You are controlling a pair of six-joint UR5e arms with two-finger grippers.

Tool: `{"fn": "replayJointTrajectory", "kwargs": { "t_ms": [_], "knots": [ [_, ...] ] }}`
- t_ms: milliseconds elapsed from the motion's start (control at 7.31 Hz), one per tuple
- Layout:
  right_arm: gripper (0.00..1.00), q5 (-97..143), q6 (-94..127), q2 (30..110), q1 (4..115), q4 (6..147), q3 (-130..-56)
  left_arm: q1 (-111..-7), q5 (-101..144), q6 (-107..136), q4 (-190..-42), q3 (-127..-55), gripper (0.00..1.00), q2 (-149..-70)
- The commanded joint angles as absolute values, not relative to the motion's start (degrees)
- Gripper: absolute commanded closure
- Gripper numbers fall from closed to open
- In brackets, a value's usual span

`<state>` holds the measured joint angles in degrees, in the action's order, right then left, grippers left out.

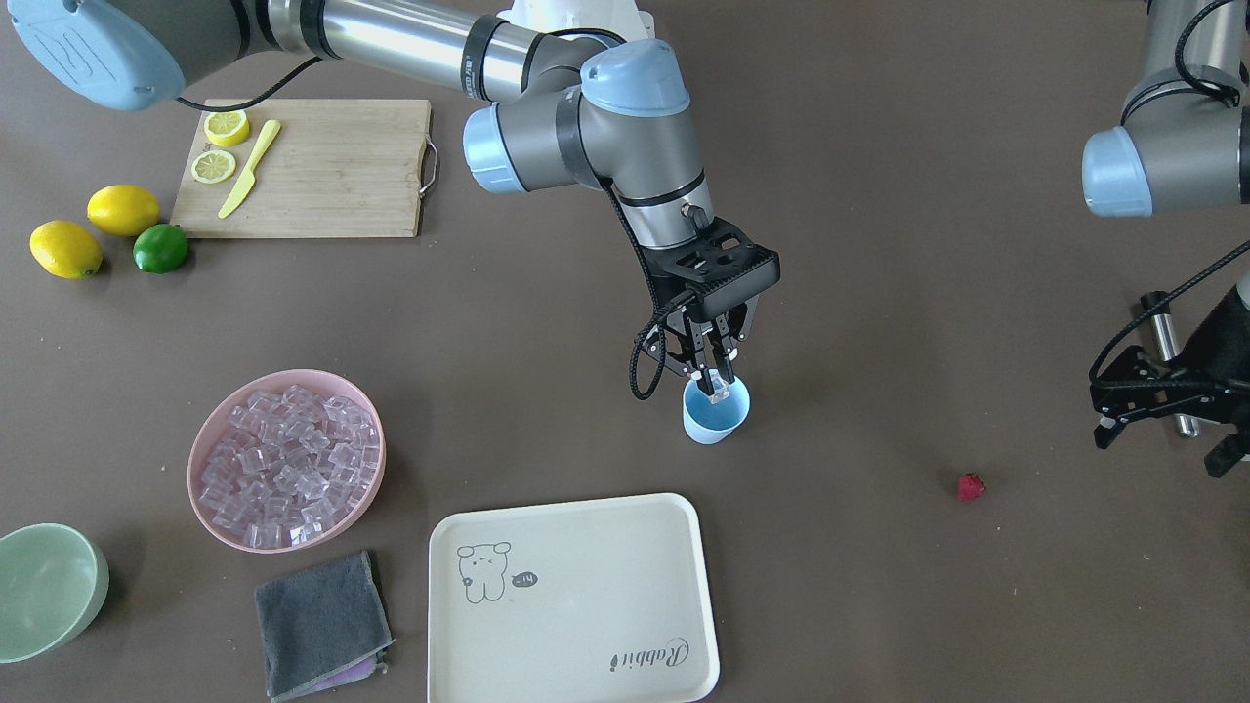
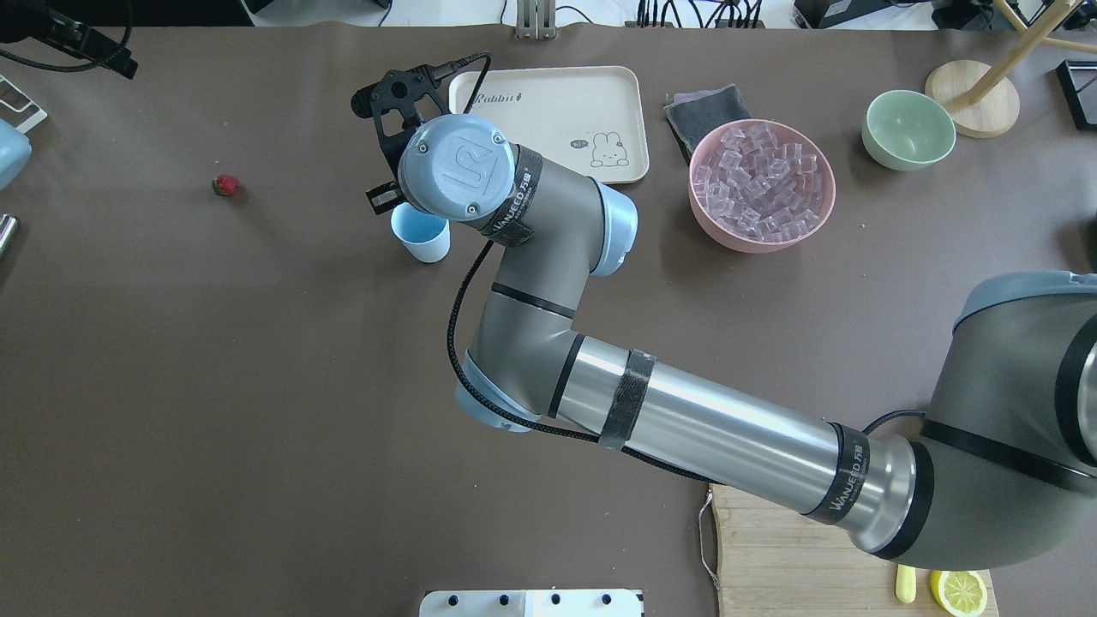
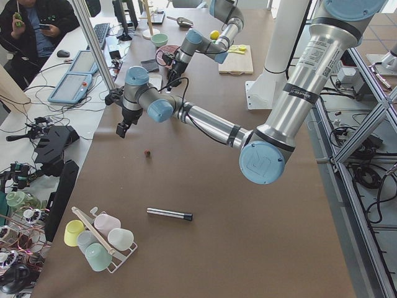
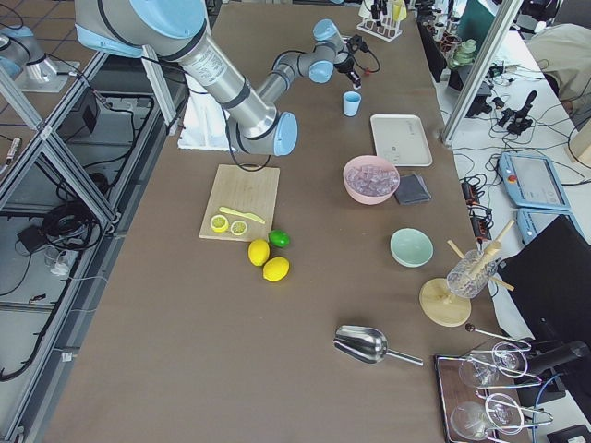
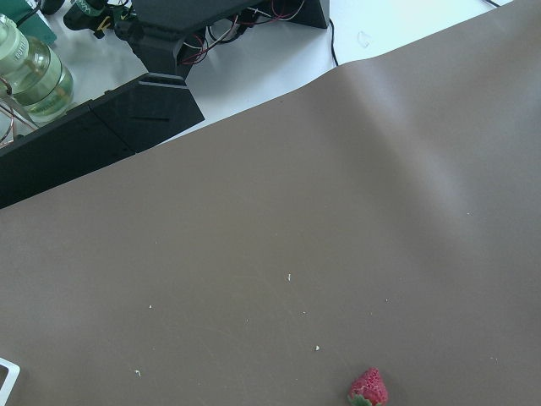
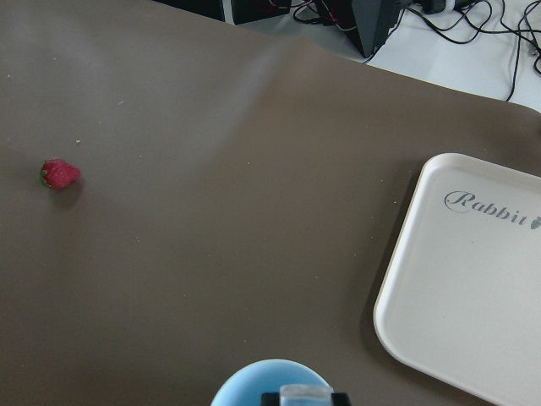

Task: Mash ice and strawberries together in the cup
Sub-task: 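Open the right gripper above the cup to drop the ice cube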

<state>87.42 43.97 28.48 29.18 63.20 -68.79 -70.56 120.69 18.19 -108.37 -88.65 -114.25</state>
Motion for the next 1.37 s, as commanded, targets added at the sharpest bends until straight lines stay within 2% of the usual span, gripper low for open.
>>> {"fn": "replayJointTrajectory", "kwargs": {
  "t_ms": [0,410,684,821,1231],
  "knots": [
    [1.00,87.3,43.6,27.4,28.0,63.1,-66.2,-70.6,119.5,18.2,-108.4,-88.5,0.02,-114.1],
    [1.00,87.2,43.4,25.8,28.0,58.2,-59.7,-70.6,118.7,18.2,-108.5,-87.4,0.02,-114.3],
    [0.97,87.4,39.7,25.8,28.5,58.1,-59.4,-70.6,118.7,18.2,-110.1,-86.3,0.02,-114.3],
    [0.01,87.5,39.7,25.7,28.7,58.1,-59.6,-70.6,118.7,18.2,-110.1,-86.3,0.02,-114.3],
    [0.00,88.7,39.6,26.4,30.3,57.5,-62.9,-70.6,118.7,18.2,-110.8,-86.3,0.02,-114.4]
  ]
}}
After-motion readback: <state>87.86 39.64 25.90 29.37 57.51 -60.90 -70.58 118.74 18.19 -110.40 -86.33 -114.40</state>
